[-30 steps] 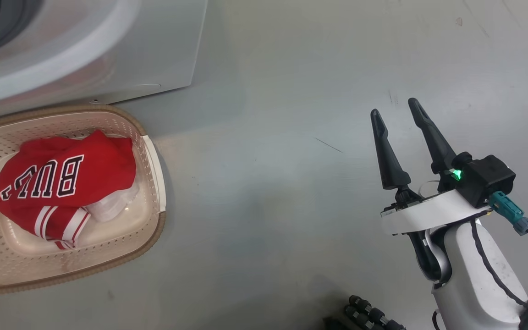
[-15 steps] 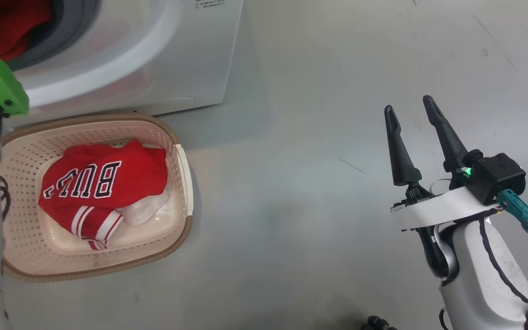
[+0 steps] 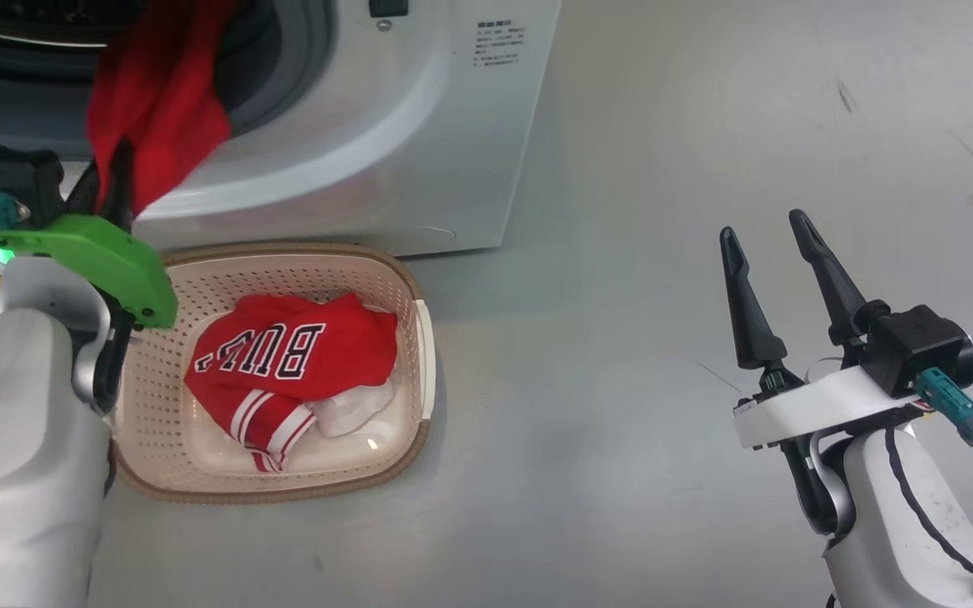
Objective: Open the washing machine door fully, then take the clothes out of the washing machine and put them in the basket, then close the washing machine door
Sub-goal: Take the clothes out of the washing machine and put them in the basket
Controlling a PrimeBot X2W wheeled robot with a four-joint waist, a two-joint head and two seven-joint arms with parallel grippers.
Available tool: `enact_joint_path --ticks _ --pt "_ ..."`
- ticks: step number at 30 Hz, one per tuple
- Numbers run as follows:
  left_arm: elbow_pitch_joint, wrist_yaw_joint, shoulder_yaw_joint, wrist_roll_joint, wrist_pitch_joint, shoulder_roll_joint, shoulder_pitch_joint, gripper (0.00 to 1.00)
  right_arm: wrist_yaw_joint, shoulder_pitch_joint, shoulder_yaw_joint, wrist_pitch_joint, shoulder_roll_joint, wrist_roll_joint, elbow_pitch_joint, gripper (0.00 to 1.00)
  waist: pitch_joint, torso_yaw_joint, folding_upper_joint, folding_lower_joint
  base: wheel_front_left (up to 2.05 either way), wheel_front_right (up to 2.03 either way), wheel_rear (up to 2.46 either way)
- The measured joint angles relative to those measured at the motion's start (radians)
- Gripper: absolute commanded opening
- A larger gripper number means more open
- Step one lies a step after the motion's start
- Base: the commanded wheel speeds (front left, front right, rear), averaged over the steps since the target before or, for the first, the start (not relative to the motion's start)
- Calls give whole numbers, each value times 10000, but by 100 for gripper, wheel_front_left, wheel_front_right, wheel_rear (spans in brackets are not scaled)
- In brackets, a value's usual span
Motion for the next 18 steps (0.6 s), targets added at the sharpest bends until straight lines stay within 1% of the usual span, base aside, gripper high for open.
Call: enact_joint_path --ticks 5,15,18 --pt "-205 -50 -115 2 -623 -81 575 0 10 290 -17 0 -6 -10 130 100 -527 425 0 0 0 0 0" --pt "-1237 -77 -324 303 -2178 -61 1423 0 12 629 25 0 0 -94 245 100 -1473 1096 0 0 0 0 0" --pt "-1682 -77 -215 314 -2368 -61 1613 0 13 768 27 0 0 -94 259 100 -1699 1226 0 0 0 0 0"
